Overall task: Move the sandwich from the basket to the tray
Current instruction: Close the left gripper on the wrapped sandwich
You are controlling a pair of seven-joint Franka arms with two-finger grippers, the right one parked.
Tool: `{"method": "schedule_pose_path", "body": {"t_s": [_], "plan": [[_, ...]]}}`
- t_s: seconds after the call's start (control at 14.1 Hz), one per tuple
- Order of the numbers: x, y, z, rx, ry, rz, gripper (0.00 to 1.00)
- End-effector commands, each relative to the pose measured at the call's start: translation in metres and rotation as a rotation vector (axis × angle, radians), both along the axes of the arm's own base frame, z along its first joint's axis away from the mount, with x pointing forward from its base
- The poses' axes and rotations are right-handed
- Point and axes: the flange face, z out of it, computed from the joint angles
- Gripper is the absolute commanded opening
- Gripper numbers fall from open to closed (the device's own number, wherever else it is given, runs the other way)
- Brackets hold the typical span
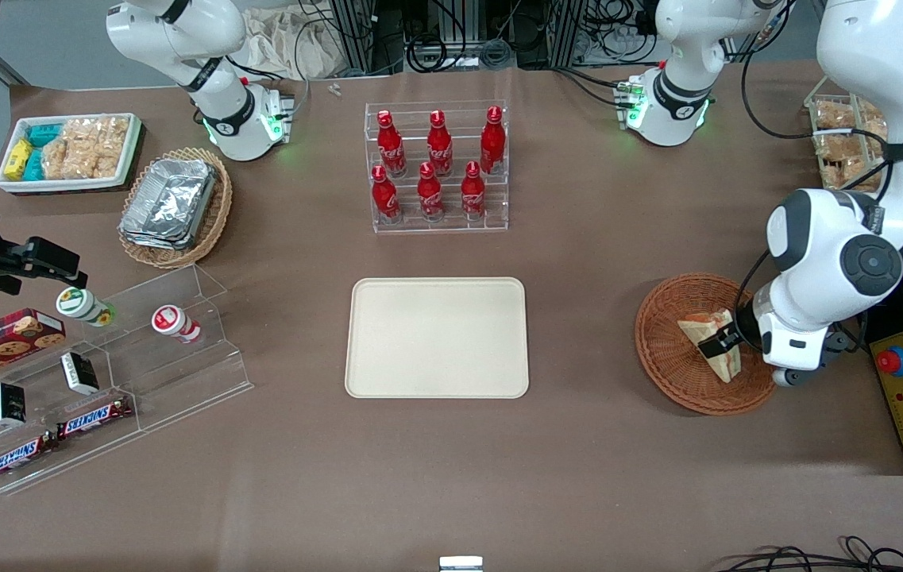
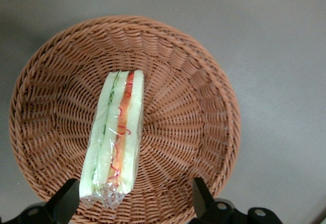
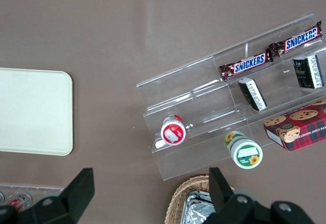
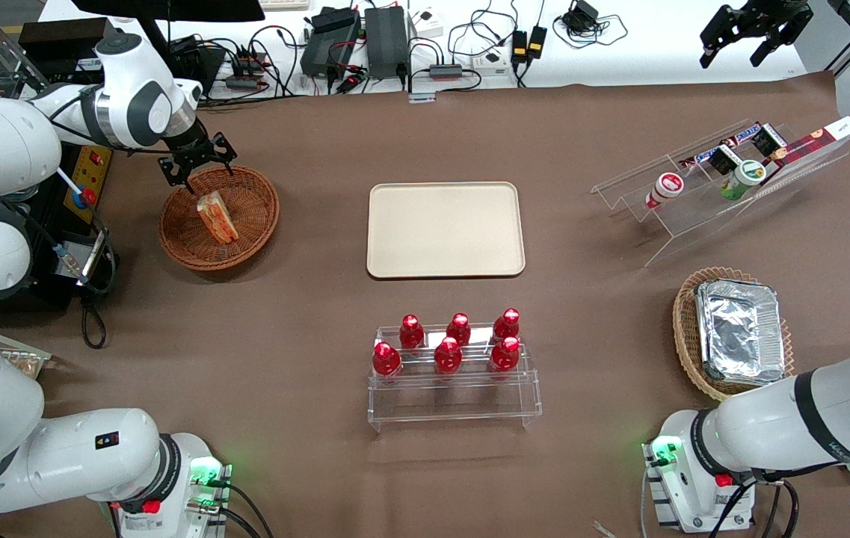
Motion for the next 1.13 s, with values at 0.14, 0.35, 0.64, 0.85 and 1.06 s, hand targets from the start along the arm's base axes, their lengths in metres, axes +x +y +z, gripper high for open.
{"method": "schedule_pose_path", "body": {"t_s": [0.14,0.35,0.64,0.85,1.06], "plan": [[-0.010,0.016,-0.017,0.048,0.001,0.010,1.00],[-0.016,0.014,-0.030,0.038,-0.038,0.012,1.00],[-0.023,0.015,-0.054,0.029,-0.032,0.013,1.00],[-0.028,0.022,-0.070,0.022,-0.053,0.023,1.00],[-0.027,0.021,-0.076,0.019,-0.054,0.018,0.42]]}}
